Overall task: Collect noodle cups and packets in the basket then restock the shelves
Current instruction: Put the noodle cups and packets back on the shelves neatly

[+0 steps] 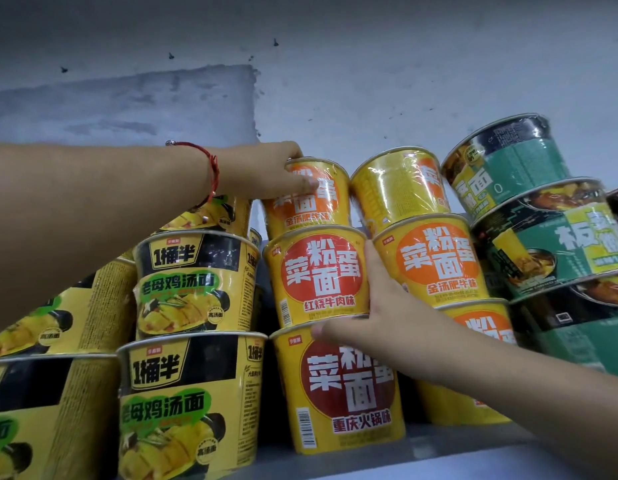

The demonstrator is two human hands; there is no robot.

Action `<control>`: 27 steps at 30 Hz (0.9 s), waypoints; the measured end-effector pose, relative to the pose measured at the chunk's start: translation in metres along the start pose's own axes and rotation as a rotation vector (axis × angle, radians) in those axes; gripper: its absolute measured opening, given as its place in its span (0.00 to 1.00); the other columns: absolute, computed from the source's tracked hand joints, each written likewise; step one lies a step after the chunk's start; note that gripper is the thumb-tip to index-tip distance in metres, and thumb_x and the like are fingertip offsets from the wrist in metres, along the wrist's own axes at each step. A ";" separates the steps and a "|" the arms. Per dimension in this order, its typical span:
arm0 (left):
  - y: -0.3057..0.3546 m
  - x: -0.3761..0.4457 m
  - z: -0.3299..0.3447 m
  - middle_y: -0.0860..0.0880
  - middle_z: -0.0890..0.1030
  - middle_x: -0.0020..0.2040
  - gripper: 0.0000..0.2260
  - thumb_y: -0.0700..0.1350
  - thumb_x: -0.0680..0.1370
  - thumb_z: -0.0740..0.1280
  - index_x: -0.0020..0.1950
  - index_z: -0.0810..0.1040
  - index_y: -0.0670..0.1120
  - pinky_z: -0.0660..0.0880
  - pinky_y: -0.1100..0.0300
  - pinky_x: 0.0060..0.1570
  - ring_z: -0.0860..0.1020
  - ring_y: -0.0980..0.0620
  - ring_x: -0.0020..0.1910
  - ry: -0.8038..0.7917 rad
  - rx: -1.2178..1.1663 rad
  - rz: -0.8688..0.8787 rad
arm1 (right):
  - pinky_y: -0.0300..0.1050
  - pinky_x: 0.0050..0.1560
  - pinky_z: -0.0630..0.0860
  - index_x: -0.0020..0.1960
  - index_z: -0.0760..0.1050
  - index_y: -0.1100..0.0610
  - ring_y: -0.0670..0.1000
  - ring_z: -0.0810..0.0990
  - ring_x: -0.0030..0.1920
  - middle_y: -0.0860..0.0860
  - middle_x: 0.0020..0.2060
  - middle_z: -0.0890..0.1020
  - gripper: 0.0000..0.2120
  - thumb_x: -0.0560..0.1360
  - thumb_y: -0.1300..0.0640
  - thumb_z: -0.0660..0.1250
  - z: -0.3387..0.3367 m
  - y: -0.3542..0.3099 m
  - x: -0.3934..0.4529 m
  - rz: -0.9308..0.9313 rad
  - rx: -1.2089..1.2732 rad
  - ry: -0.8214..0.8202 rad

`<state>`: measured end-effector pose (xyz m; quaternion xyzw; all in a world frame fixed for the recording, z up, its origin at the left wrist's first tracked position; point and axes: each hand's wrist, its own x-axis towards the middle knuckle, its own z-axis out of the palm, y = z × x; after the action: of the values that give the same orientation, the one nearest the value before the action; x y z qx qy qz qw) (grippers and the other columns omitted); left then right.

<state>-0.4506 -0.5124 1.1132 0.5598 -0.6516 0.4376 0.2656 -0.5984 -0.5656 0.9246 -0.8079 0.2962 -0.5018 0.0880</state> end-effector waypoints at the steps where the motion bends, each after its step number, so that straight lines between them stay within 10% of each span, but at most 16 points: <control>1: -0.001 0.000 0.001 0.47 0.77 0.63 0.27 0.62 0.78 0.62 0.72 0.65 0.50 0.71 0.64 0.36 0.75 0.51 0.49 -0.005 -0.009 0.006 | 0.41 0.56 0.72 0.76 0.28 0.41 0.43 0.70 0.57 0.44 0.67 0.66 0.61 0.67 0.40 0.75 0.000 -0.002 -0.005 0.012 -0.049 -0.035; 5: -0.001 -0.002 0.002 0.47 0.77 0.63 0.28 0.62 0.77 0.63 0.73 0.64 0.50 0.70 0.64 0.35 0.75 0.51 0.48 0.003 0.001 0.007 | 0.53 0.67 0.72 0.75 0.27 0.42 0.49 0.66 0.71 0.46 0.73 0.59 0.63 0.65 0.35 0.75 0.016 -0.005 -0.013 0.023 -0.305 0.025; 18: -0.010 0.001 0.013 0.46 0.76 0.65 0.30 0.65 0.78 0.60 0.74 0.61 0.51 0.75 0.52 0.50 0.77 0.47 0.54 0.035 0.065 -0.002 | 0.54 0.69 0.71 0.76 0.30 0.40 0.49 0.65 0.72 0.43 0.74 0.57 0.56 0.68 0.33 0.70 0.013 -0.006 -0.022 0.007 -0.331 -0.043; 22: -0.006 -0.012 0.022 0.45 0.73 0.69 0.30 0.64 0.78 0.60 0.76 0.60 0.52 0.75 0.43 0.60 0.75 0.42 0.62 0.147 0.092 -0.006 | 0.49 0.60 0.75 0.78 0.50 0.41 0.48 0.73 0.66 0.44 0.72 0.68 0.42 0.72 0.32 0.65 -0.027 -0.024 -0.027 -0.019 -0.365 -0.103; 27: 0.030 -0.046 0.031 0.46 0.72 0.68 0.26 0.61 0.78 0.60 0.74 0.64 0.53 0.70 0.44 0.60 0.71 0.44 0.65 0.434 0.042 0.073 | 0.38 0.39 0.70 0.68 0.72 0.53 0.48 0.74 0.49 0.50 0.59 0.78 0.25 0.77 0.40 0.64 -0.110 -0.041 0.027 -0.203 -0.491 0.338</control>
<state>-0.4642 -0.5168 1.0520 0.4341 -0.5896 0.5707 0.3718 -0.6690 -0.5308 1.0162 -0.7357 0.3367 -0.5485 -0.2109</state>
